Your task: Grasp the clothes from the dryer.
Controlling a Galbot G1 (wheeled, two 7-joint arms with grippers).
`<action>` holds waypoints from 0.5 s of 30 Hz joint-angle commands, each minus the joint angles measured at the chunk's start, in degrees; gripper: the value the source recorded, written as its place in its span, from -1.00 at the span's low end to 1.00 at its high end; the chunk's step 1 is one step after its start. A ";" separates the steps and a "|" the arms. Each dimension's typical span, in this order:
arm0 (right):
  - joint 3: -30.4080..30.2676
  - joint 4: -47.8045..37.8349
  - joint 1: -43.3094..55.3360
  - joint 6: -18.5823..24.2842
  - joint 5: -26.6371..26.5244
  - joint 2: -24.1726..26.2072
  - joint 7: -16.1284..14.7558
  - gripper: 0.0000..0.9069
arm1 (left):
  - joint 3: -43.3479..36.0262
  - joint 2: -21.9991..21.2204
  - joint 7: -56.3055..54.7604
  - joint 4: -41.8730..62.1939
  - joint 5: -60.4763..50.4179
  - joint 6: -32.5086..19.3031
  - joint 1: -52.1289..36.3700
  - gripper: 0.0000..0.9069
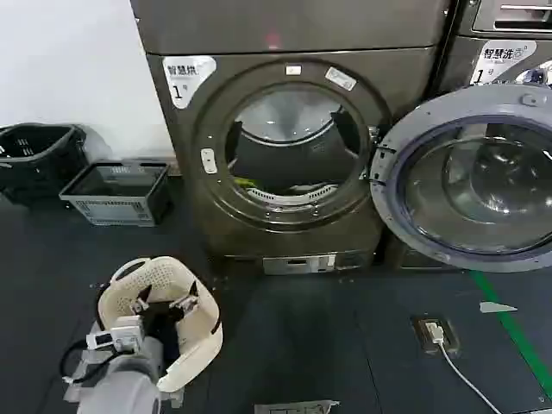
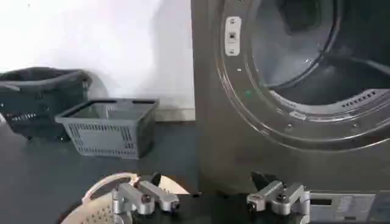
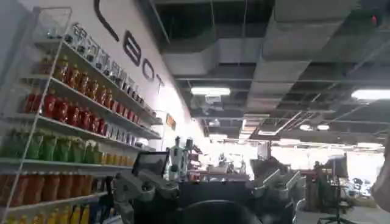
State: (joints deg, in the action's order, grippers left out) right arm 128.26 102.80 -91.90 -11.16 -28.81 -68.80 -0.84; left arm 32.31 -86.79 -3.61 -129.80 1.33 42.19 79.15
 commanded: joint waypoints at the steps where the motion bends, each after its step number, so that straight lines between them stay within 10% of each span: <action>1: -0.08 -0.03 -0.03 0.22 0.25 -0.07 0.02 1.00 | -0.08 0.00 0.18 -0.19 -0.89 2.81 0.02 1.00; 15: -0.21 -1.34 -0.28 3.93 -1.14 -0.46 0.70 1.00 | -0.24 0.20 0.64 -0.58 -1.28 2.81 0.26 1.00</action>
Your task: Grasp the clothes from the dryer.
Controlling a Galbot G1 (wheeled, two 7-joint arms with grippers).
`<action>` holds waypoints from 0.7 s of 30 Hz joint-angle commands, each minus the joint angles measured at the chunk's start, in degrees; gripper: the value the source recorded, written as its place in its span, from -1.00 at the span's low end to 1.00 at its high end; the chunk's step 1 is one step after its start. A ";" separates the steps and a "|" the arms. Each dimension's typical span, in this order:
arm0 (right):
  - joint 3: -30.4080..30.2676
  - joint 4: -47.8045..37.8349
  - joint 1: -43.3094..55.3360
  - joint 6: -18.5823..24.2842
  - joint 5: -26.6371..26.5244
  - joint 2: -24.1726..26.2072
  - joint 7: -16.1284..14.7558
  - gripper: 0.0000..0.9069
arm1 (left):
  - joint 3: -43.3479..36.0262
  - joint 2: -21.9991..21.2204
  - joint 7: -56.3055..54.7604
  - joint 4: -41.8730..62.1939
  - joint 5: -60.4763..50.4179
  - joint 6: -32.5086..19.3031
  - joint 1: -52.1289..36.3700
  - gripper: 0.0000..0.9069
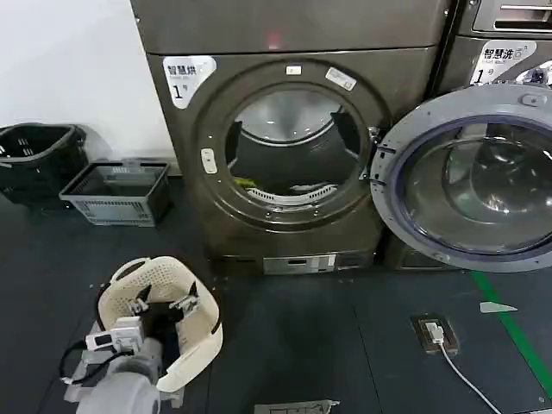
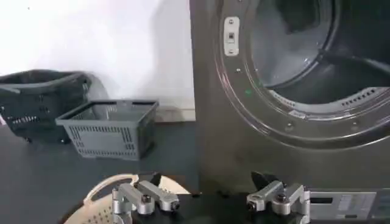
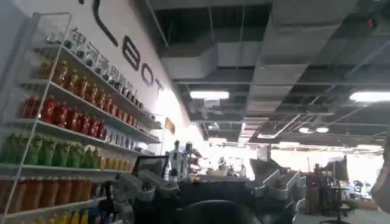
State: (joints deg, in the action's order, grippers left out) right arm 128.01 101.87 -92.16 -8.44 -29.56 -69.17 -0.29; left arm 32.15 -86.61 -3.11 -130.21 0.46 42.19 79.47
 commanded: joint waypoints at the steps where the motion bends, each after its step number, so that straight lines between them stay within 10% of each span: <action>1: 0.04 -0.49 -0.05 1.49 -0.40 -0.21 0.09 1.00 | -0.07 0.02 0.15 -0.18 -0.45 2.81 -0.05 1.00; 21: -0.18 -0.05 0.05 -0.40 -1.70 -0.37 1.94 1.00 | 0.08 0.09 0.58 -0.68 -0.57 2.81 0.26 1.00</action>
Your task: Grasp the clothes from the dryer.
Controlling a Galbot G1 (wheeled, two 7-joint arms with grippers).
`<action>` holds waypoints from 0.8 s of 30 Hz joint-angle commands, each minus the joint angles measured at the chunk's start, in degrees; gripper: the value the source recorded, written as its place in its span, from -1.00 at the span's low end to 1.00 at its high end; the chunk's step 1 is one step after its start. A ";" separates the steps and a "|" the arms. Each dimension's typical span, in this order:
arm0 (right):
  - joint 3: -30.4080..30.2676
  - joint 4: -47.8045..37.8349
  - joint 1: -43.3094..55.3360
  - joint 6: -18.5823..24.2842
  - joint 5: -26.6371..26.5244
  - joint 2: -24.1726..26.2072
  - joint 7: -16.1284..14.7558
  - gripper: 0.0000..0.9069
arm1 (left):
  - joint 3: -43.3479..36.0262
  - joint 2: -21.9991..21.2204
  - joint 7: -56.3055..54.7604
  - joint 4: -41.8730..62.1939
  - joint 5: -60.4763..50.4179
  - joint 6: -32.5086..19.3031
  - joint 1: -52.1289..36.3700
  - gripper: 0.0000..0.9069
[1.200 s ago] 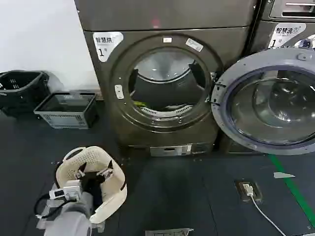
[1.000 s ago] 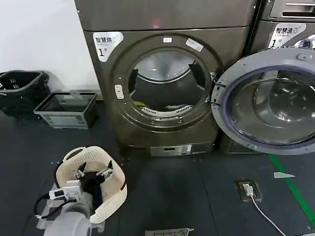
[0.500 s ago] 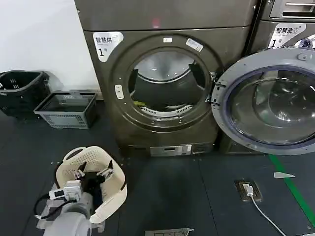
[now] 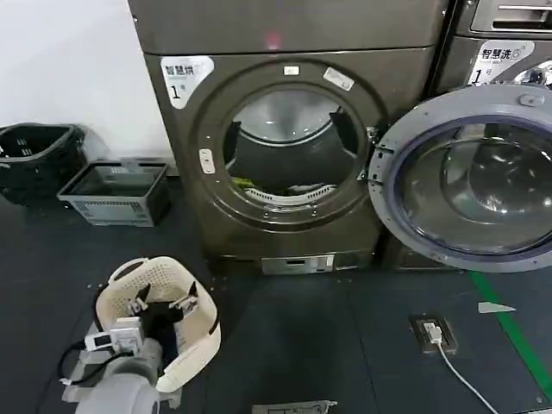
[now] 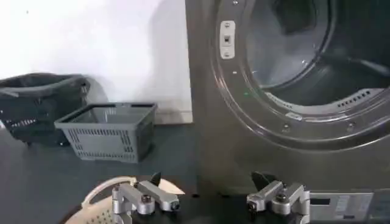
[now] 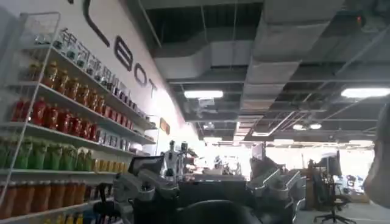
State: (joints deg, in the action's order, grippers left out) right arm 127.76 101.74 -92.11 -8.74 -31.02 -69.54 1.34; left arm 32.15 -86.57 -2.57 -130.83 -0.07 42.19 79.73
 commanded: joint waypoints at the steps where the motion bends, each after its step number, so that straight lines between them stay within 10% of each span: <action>1: 0.11 0.14 0.01 -0.25 -0.37 0.07 0.37 1.00 | 0.08 0.06 0.06 -0.05 -0.05 2.81 -0.01 1.00; 24: 0.30 0.42 0.03 -0.49 -0.73 -0.04 0.80 1.00 | -0.12 -0.07 0.42 0.18 -0.09 2.81 -0.09 1.00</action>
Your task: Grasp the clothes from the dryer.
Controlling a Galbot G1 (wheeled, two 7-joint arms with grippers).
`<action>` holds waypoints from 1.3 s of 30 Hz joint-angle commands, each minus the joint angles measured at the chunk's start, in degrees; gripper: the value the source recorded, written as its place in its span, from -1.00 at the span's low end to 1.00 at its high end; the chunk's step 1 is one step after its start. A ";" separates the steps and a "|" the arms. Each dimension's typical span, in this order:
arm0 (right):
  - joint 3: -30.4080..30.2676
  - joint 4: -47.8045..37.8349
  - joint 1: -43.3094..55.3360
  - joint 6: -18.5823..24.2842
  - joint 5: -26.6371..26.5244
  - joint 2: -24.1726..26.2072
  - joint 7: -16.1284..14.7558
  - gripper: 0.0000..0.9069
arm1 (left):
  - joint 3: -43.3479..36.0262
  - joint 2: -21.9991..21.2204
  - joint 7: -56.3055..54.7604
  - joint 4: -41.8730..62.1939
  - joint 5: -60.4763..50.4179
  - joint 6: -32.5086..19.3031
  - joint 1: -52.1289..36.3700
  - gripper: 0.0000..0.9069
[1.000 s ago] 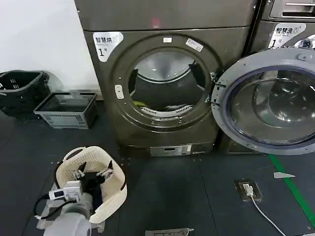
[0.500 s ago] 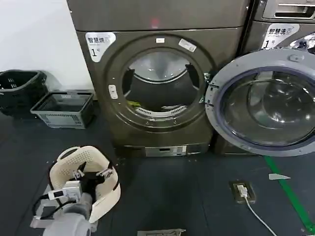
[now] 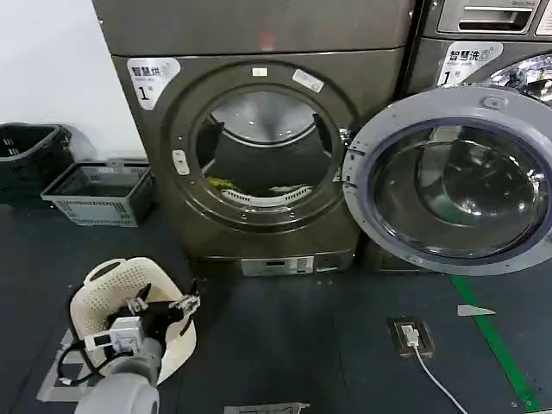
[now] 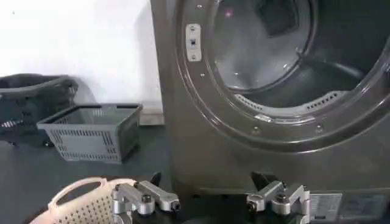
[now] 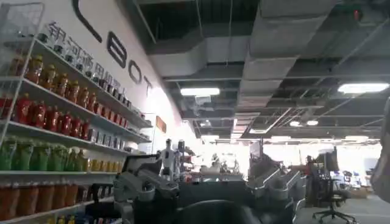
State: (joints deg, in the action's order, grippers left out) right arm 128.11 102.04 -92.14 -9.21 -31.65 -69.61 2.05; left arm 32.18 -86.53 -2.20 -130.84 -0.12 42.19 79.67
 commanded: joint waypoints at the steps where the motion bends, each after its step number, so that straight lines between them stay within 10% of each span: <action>1: -0.07 0.17 0.06 -0.03 -0.11 -0.02 0.06 1.00 | -0.20 -0.11 0.04 0.21 -0.09 2.81 -0.05 1.00; 39: -0.26 -0.54 0.11 1.17 -0.51 -0.38 0.96 1.00 | -0.65 -0.06 0.51 0.72 -0.90 2.81 -0.21 1.00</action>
State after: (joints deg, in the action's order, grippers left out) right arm 127.88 101.52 -92.06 -8.40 -32.16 -69.96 2.76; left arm 31.53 -86.58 -1.71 -130.15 -0.97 42.19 79.48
